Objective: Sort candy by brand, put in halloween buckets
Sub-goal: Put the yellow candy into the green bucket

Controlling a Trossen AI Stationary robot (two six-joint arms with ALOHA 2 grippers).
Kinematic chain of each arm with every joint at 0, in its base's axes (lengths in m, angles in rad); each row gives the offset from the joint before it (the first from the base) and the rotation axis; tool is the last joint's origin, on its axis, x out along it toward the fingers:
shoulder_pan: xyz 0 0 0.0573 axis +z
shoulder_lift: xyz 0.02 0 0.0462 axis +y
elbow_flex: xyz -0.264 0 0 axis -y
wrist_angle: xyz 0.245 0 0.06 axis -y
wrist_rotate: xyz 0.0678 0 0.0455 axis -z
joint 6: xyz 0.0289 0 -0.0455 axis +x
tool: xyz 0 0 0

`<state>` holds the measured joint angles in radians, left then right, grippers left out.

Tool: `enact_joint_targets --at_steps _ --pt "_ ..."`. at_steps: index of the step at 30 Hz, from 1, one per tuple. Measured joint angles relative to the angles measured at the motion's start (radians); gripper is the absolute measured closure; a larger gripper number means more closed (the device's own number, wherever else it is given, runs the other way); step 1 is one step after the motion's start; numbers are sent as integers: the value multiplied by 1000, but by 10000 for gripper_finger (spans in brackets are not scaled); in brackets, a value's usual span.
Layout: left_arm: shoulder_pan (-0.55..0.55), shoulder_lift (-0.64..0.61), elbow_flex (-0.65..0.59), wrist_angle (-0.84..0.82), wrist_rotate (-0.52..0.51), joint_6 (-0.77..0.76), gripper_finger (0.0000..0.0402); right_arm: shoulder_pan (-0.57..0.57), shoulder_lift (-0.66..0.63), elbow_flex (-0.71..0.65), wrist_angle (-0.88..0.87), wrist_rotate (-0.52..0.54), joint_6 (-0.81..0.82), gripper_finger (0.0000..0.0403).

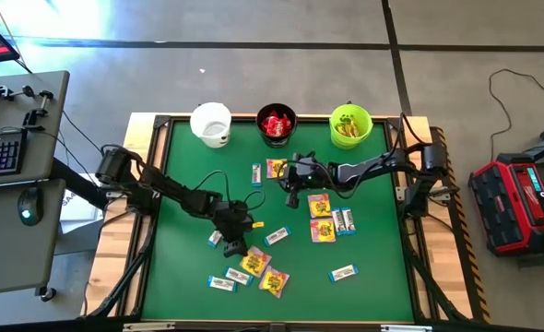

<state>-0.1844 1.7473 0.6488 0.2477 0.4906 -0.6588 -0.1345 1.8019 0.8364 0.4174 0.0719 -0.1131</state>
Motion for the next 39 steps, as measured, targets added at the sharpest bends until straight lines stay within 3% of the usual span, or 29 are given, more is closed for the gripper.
enact_joint_targets --at_steps 22,29,35,39 --pt "-30 33 -3 97 -73 -68 297 24 0 0 10 1 -5 396" --pt "-30 37 -4 159 -112 -20 332 70 -1 0 13 109 -50 396" --pt "-40 39 -5 170 -155 4 393 100 -7 0 8 111 -49 396" --pt "-40 39 -5 170 -168 21 399 123 -11 0 -8 116 -45 396"
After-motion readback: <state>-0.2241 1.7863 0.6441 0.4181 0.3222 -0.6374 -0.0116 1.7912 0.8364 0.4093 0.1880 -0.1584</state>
